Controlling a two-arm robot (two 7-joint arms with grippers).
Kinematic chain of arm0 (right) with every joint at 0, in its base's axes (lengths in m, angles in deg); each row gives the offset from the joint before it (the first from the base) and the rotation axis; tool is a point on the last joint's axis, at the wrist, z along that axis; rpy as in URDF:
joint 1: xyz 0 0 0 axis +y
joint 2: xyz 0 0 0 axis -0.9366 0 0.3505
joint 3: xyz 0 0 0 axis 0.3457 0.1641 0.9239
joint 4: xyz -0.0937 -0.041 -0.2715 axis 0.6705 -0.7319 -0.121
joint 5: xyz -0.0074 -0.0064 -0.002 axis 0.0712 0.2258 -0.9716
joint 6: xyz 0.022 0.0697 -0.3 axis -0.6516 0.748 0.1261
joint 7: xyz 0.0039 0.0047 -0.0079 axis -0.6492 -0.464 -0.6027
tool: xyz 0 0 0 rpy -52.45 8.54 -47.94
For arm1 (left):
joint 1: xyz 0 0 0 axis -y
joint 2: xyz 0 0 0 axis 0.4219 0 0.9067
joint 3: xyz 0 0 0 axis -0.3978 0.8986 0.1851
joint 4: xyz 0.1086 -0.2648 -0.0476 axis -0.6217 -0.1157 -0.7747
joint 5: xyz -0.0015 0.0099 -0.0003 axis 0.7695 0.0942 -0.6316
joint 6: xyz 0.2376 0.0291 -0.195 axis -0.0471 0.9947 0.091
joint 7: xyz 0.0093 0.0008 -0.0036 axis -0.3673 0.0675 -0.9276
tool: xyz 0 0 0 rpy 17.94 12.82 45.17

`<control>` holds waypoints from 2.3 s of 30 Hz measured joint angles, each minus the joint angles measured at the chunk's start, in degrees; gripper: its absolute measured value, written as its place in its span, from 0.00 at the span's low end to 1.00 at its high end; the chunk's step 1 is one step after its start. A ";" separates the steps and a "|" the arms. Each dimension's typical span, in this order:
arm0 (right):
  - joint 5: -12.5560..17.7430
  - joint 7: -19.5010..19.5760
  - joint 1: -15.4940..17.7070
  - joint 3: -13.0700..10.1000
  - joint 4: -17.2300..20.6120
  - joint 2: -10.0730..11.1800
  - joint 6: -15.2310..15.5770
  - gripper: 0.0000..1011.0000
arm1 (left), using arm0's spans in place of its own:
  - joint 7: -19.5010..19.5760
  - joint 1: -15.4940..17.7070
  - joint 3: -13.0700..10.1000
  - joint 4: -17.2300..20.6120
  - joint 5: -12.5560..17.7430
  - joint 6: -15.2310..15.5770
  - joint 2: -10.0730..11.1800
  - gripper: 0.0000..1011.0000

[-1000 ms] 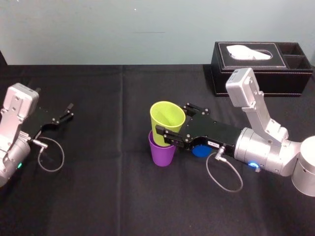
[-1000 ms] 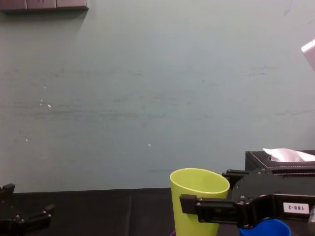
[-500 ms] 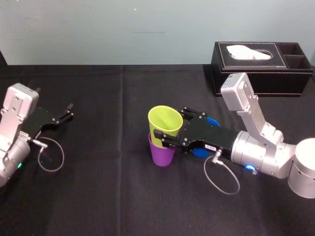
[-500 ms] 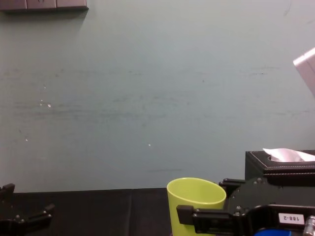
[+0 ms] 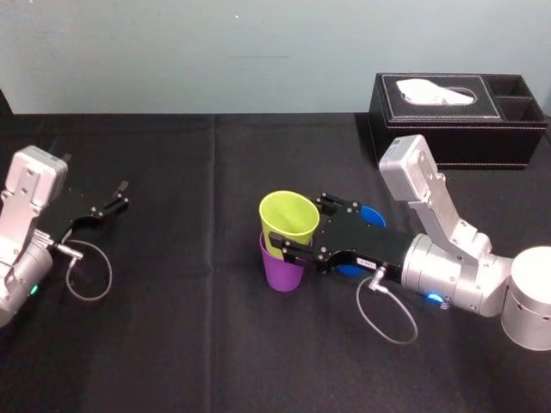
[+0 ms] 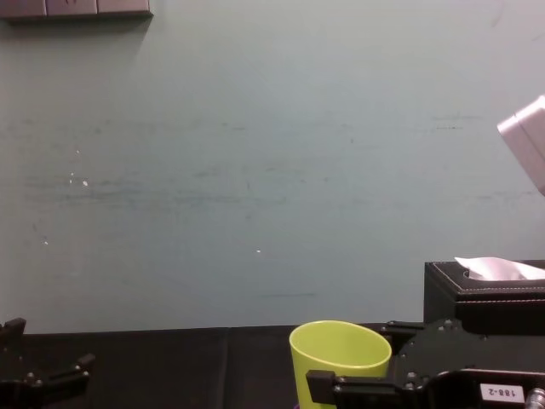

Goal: Stack the three plastic cups sequentially using one hand.

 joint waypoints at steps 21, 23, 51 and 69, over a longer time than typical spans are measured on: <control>0.12 0.00 0.00 -0.04 0.04 0.03 0.06 0.99 | 0.00 0.00 0.00 0.00 0.00 0.00 0.00 1.00; 0.13 0.00 0.00 -0.04 0.05 0.03 0.06 0.99 | 0.00 0.00 0.00 0.00 0.00 0.00 0.00 1.00; 0.22 4.11 10.02 -8.47 8.02 4.99 -2.31 0.99 | 0.00 0.00 0.00 0.00 0.00 0.00 0.00 1.00; 1.52 5.65 18.18 -15.16 8.58 6.34 -2.71 0.99 | 0.00 0.00 0.00 0.00 0.00 0.00 0.00 1.00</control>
